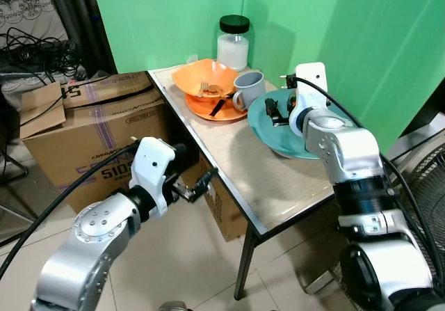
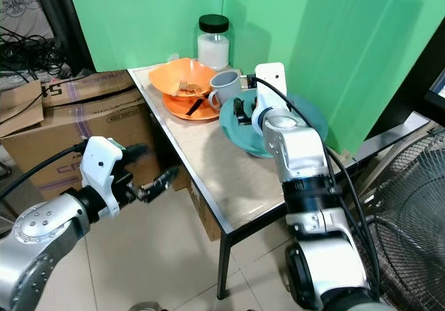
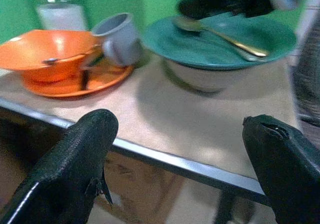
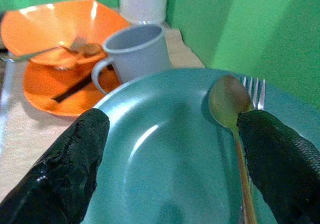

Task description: Setting the table

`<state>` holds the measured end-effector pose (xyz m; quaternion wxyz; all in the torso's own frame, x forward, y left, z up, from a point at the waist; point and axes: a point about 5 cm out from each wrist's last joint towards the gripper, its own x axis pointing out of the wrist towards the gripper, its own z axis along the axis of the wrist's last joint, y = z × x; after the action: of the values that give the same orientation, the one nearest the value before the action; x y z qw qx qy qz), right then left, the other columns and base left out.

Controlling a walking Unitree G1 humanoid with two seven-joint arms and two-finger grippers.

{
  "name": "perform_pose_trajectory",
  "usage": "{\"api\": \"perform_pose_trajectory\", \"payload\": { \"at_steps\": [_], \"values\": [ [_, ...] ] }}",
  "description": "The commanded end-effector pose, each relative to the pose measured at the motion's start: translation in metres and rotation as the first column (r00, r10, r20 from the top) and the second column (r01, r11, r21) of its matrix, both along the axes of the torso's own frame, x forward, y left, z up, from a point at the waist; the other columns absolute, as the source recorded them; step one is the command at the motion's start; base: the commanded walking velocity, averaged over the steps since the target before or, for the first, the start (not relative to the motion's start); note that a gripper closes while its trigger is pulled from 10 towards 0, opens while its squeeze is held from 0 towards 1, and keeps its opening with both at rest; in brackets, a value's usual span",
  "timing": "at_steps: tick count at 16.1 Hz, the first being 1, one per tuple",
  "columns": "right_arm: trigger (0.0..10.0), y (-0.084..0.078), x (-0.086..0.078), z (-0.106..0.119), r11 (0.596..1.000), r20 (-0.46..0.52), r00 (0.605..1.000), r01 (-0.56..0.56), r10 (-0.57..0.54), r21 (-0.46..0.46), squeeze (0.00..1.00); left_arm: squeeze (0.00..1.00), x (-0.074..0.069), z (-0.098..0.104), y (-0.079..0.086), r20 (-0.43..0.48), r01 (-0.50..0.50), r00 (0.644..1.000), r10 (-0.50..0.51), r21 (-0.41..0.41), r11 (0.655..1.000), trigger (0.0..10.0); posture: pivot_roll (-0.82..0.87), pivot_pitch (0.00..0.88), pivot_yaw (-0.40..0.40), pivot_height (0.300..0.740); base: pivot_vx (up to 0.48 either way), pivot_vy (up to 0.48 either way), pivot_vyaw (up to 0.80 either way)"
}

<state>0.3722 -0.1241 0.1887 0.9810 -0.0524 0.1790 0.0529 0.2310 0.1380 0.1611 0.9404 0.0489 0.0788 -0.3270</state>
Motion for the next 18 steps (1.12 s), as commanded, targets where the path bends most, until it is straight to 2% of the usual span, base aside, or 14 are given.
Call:
{"api": "perform_pose_trajectory", "payload": {
  "at_steps": [1,4,5,7,8,11,12,13,18],
  "values": [
    [10.0,0.001,0.004,0.006,1.000,0.005,1.000,0.005,-0.005,-0.026,0.00,0.00,-0.001,0.005,-0.003,0.006,0.044,0.999,-0.044,-0.004,0.999,10.0,0.20,0.000,-0.027,0.740,0.000,0.000,0.00],
    [10.0,0.004,0.011,0.003,0.999,-0.017,0.999,0.029,-0.030,-0.036,0.00,0.00,-0.004,0.006,-0.002,-0.003,0.069,0.998,-0.069,0.004,0.998,10.0,0.20,0.000,-0.029,0.740,0.000,0.000,0.00],
    [7.6,0.004,0.015,-0.002,0.999,-0.035,0.998,0.049,-0.049,-0.009,0.00,0.00,-0.003,0.006,-0.001,-0.002,0.066,0.998,-0.066,0.003,0.998,10.0,0.21,0.000,-0.031,0.740,0.000,0.000,0.00],
    [4.9,0.004,0.018,-0.007,0.998,-0.050,0.997,0.055,-0.055,-0.012,0.00,0.00,-0.003,0.007,-0.001,-0.003,0.067,0.998,-0.067,0.004,0.998,10.0,0.21,0.000,-0.031,0.740,0.000,0.000,0.00],
    [4.6,0.003,0.020,-0.009,0.998,-0.055,0.996,0.062,-0.063,-0.019,0.00,0.00,-0.003,0.007,0.000,-0.002,0.068,0.998,-0.068,0.006,0.998,10.0,0.21,0.000,-0.033,0.740,0.000,0.000,0.00],
    [4.9,-0.005,0.025,-0.015,0.994,-0.061,0.992,0.109,-0.110,-0.025,0.00,0.00,-0.003,0.007,0.001,0.001,0.064,0.998,-0.064,0.009,0.998,10.0,0.21,0.000,-0.037,0.740,0.000,0.000,0.00],
    [6.2,-0.006,0.026,-0.015,0.993,-0.057,0.992,0.113,-0.114,-0.019,0.00,0.00,-0.004,0.007,0.001,0.002,0.064,0.998,-0.064,0.009,0.998,10.0,0.21,0.000,-0.038,0.740,0.000,0.000,0.00],
    [10.0,-0.007,0.027,-0.009,0.994,-0.038,0.994,0.107,-0.107,0.002,0.00,0.00,-0.004,0.008,0.001,0.004,0.064,0.998,-0.064,0.007,0.998,10.0,0.22,0.000,-0.040,0.740,0.000,0.000,0.00],
    [10.0,-0.011,0.029,0.005,0.996,0.022,0.996,0.087,-0.088,0.028,0.00,0.00,-0.004,0.008,0.001,0.010,0.063,0.998,-0.063,0.008,0.998,10.0,0.21,0.000,-0.036,0.740,0.000,0.000,0.00]
  ]
}}
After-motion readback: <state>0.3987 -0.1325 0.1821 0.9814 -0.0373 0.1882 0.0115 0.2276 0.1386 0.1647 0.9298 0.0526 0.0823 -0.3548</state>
